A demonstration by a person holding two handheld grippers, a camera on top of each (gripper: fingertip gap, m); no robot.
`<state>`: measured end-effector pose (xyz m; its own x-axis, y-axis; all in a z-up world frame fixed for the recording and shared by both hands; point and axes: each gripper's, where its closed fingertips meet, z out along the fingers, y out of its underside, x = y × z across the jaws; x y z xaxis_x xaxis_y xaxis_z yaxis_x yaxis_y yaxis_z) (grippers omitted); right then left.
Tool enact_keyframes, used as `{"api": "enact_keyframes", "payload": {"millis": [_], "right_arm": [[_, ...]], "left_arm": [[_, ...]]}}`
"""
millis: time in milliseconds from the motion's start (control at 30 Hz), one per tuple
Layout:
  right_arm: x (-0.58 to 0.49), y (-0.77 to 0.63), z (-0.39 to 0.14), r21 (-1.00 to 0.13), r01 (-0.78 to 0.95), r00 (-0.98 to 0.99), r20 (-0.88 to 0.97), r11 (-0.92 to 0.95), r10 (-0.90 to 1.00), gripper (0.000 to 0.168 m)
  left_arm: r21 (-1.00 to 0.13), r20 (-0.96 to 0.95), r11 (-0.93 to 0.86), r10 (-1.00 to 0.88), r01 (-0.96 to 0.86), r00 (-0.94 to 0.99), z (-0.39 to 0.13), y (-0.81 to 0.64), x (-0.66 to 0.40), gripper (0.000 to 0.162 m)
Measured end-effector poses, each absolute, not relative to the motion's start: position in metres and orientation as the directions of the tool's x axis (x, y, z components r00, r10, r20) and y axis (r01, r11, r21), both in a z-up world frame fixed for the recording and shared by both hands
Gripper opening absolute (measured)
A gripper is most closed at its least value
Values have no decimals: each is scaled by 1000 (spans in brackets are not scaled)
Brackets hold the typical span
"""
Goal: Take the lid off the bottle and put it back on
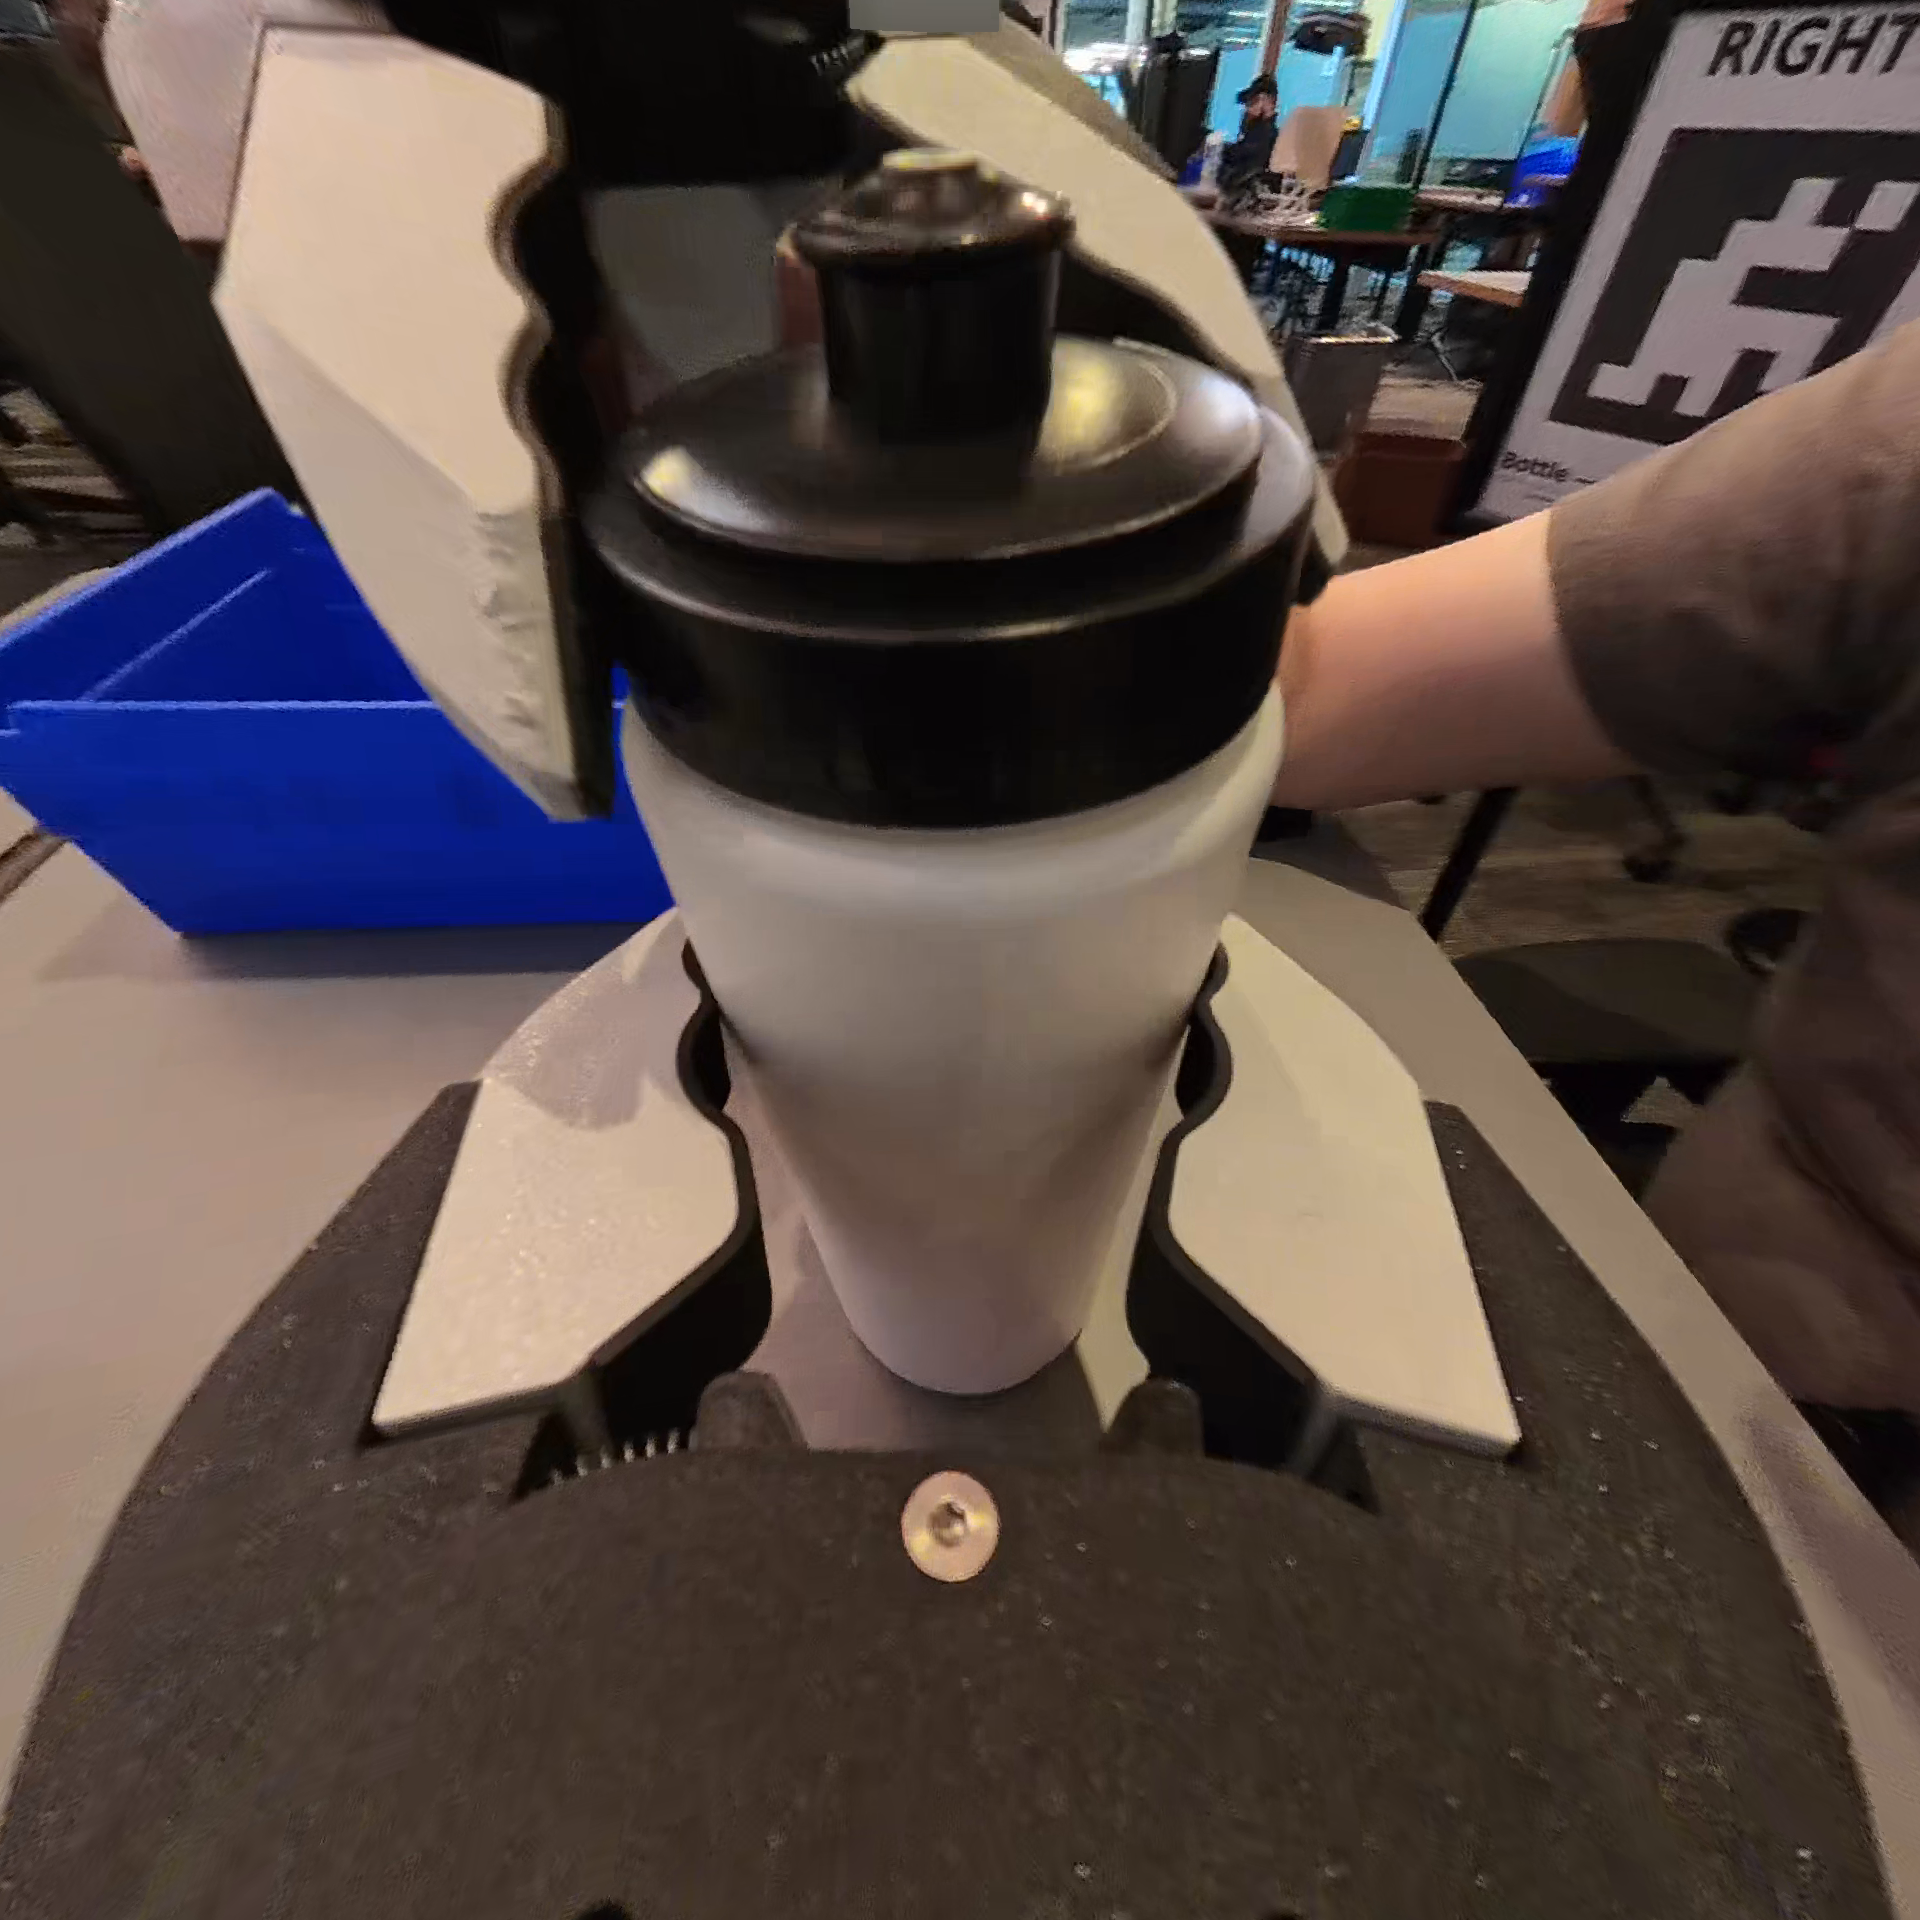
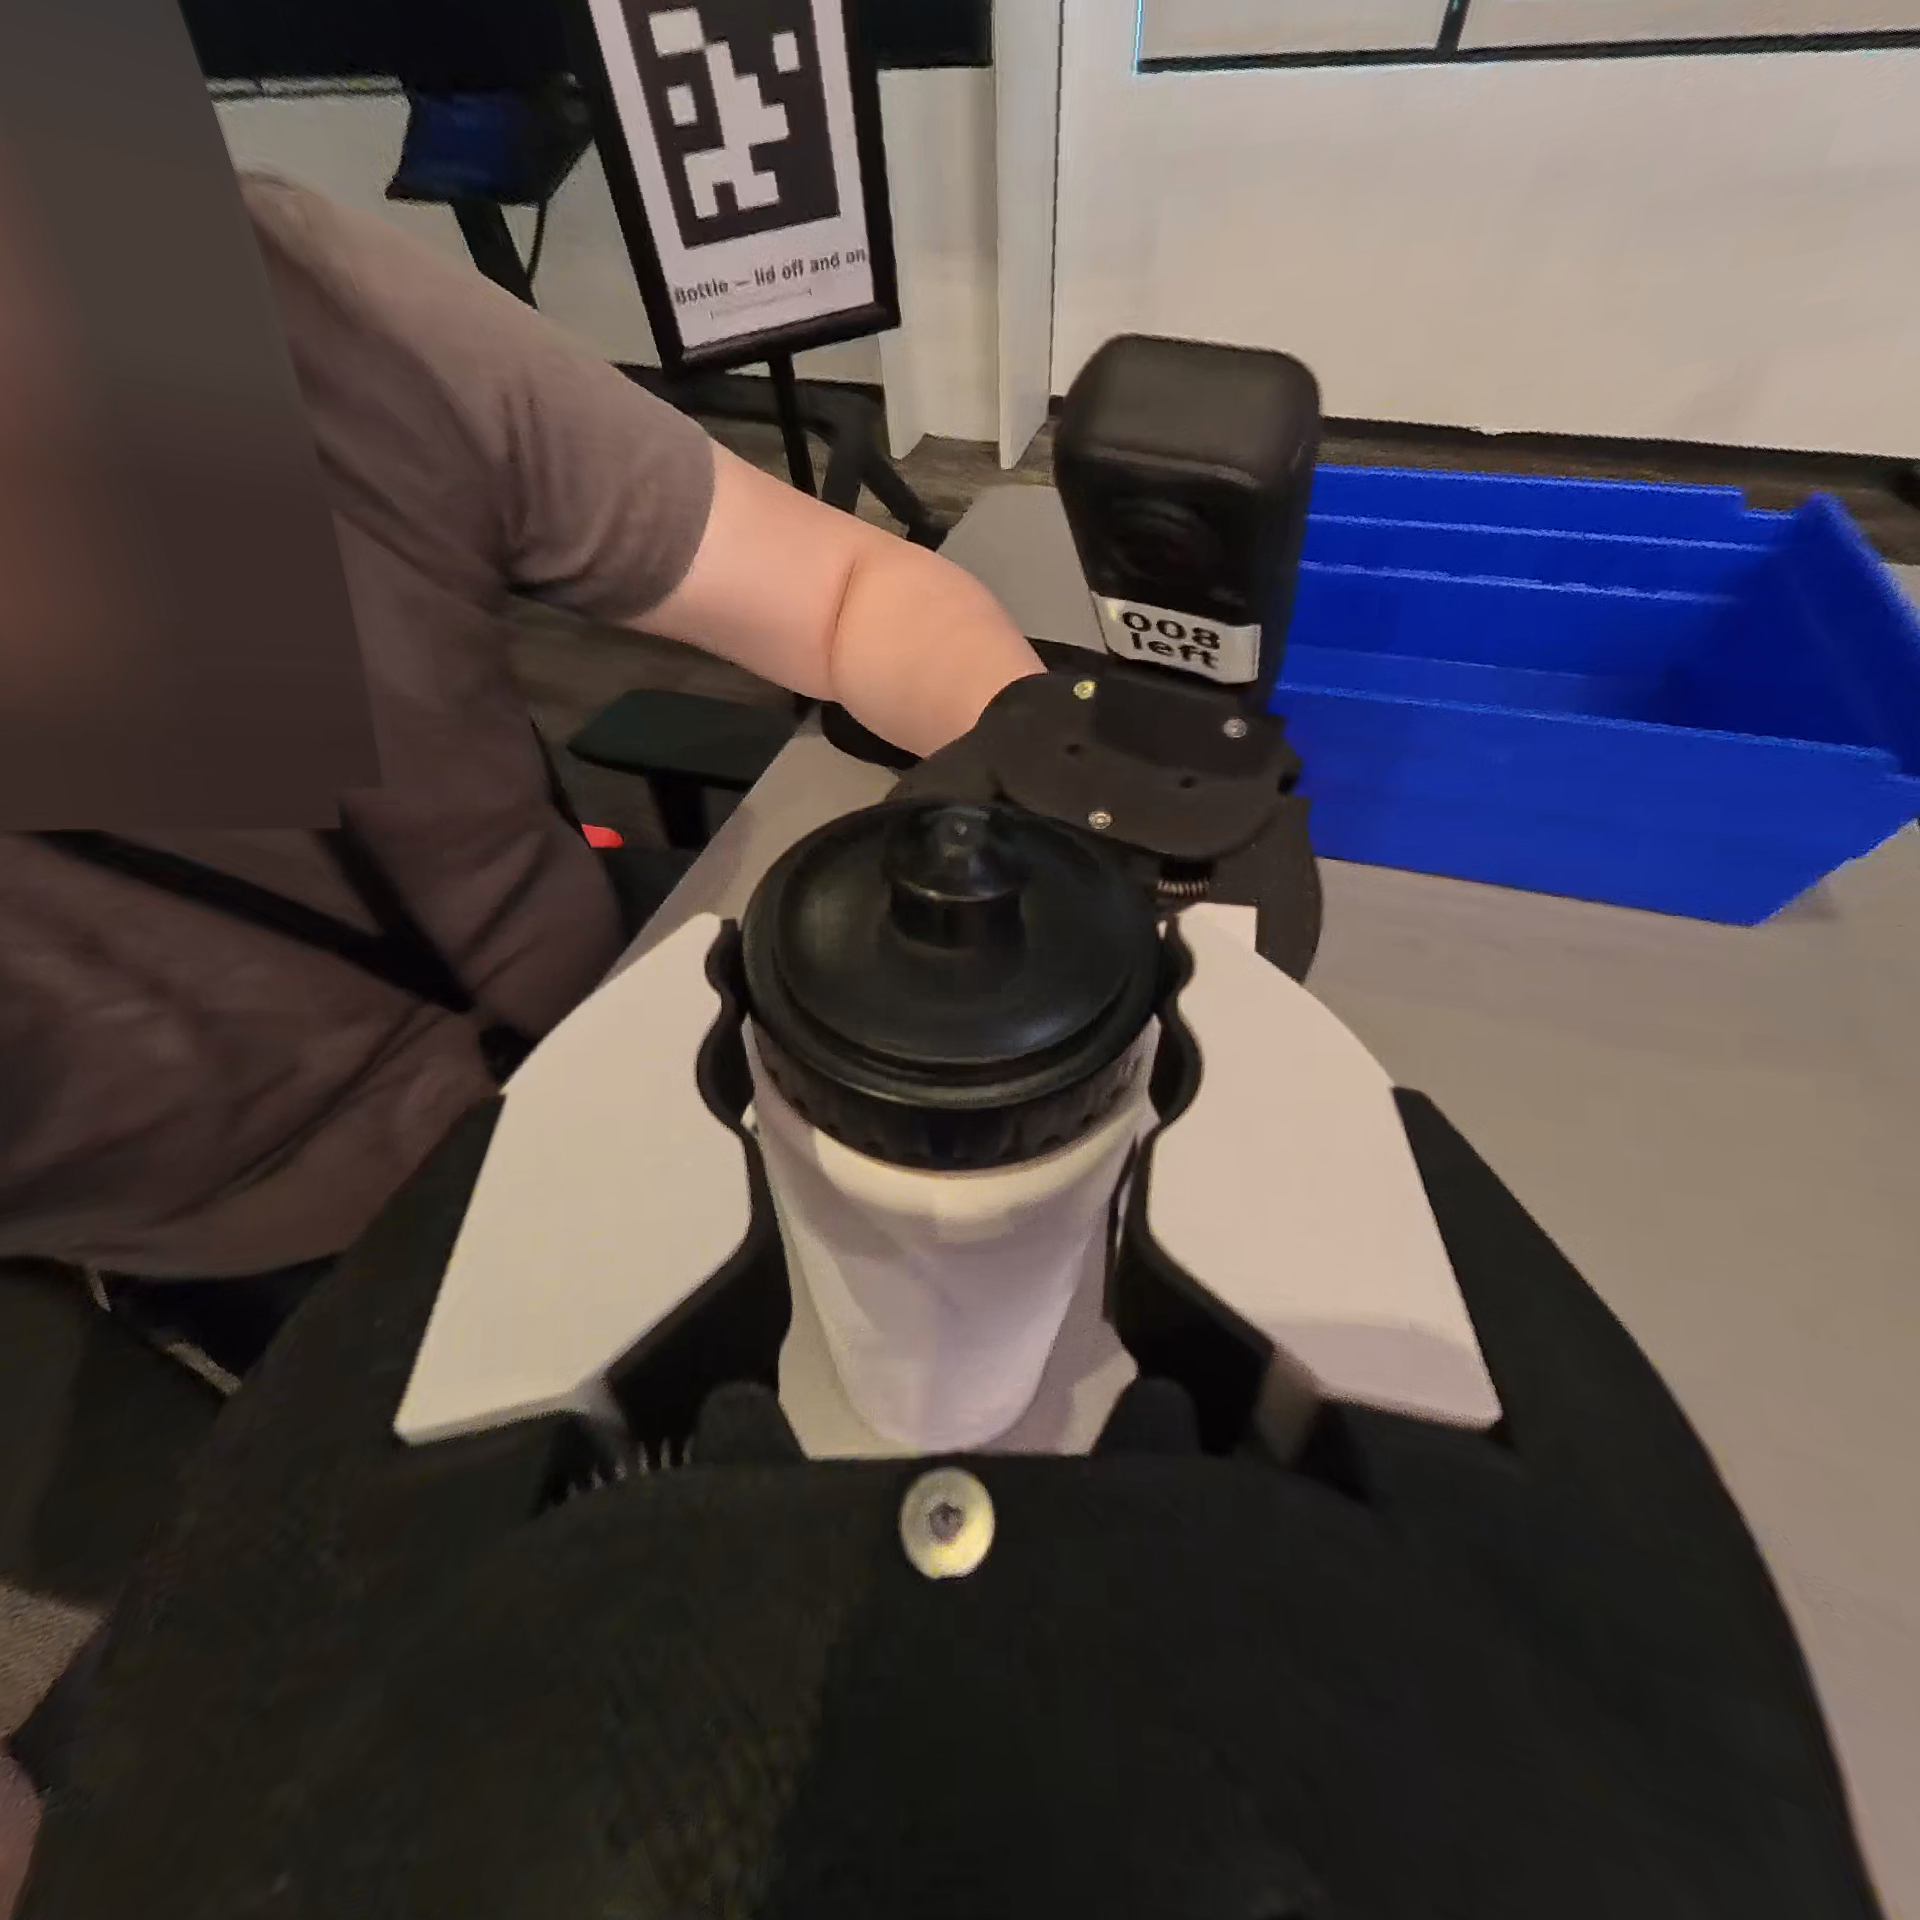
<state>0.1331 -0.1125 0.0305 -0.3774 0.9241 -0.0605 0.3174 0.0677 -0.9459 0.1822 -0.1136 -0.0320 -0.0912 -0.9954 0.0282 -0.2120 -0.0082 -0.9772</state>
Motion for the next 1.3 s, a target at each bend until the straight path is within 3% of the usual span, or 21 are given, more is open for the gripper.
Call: {"api": "enact_keyframes", "payload": {"millis": [100, 267, 400, 600, 800, 967, 1033, 1100, 1300], "right_arm": [[128, -93, 31, -930, 368, -223, -77, 10, 972, 86], [129, -51, 44, -896, 427, 222, -28, -123, 975, 88], [130, -46, 37, -858, 475, 388, 6, -194, 922, 88], [128, -50, 31, -835, 534, 333, 63, -133, 941, 74], [142, -86, 30, -815, 580, 16, 30, 15, 999, 74], [146, -108, 32, -857, 501, -205, 19, 122, 979, 74], [141, -95, 37, -880, 466, -133, 26, 86, 991, 75], [130, -76, 51, -924, 382, -4, 30, 29, 1000, 86], [111, -35, 71, -988, 152, 302, 59, 13, 951, 87]], "left_arm": [[-975, -6, -4, -999, -224, 47, -32, -92, 180, 86], [-963, -64, -41, -926, -267, 371, -33, -44, 162, 86], [-954, -84, -61, -886, -294, 455, -34, -36, 157, 86], [-950, -103, -39, -897, -309, 429, -34, -40, 158, 86], [-948, -71, 15, -984, -318, 166, -35, -79, 175, 86], [-954, -51, 46, -999, -296, 8, -35, -106, 183, 86], [-953, -55, 28, -995, -301, 84, -35, -94, 182, 86], [-956, -62, -1, -976, -292, 207, -34, -73, 175, 86], [-971, -35, -95, -850, -218, 526, -32, -19, 141, 86]]}}
